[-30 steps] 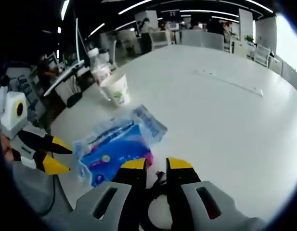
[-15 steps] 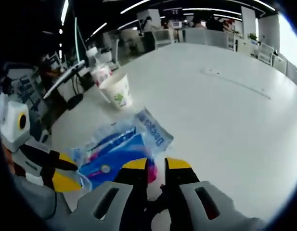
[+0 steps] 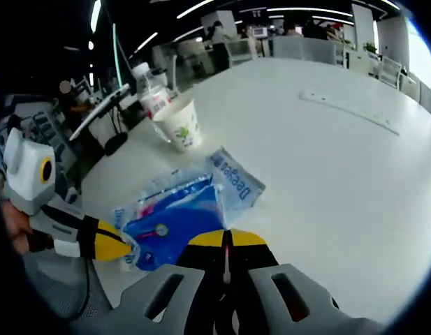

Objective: Arrange the tabletop items into an orderly group along one side of the table until the central work area is clear of visible clutter.

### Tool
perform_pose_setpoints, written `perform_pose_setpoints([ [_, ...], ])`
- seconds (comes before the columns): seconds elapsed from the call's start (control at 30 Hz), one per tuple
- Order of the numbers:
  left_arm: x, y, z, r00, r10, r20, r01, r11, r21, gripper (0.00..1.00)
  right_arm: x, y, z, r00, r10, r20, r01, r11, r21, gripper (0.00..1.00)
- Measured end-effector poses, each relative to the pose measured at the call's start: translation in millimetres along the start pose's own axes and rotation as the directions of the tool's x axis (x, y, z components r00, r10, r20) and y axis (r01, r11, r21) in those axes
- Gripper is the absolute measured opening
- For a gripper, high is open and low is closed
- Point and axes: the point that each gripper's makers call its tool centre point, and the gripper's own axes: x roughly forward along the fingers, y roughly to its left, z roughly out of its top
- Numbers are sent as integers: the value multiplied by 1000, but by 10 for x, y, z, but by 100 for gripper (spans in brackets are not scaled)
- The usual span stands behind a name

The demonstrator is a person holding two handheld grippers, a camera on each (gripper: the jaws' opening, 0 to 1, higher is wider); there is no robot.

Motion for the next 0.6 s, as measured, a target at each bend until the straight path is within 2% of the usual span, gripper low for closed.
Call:
perform_pose_setpoints([
  [0.6, -85, 18, -10, 1000, 4, -1, -4, 999, 41, 0, -144, 44, -44, 1000, -3, 24, 2, 1000, 22, 0],
])
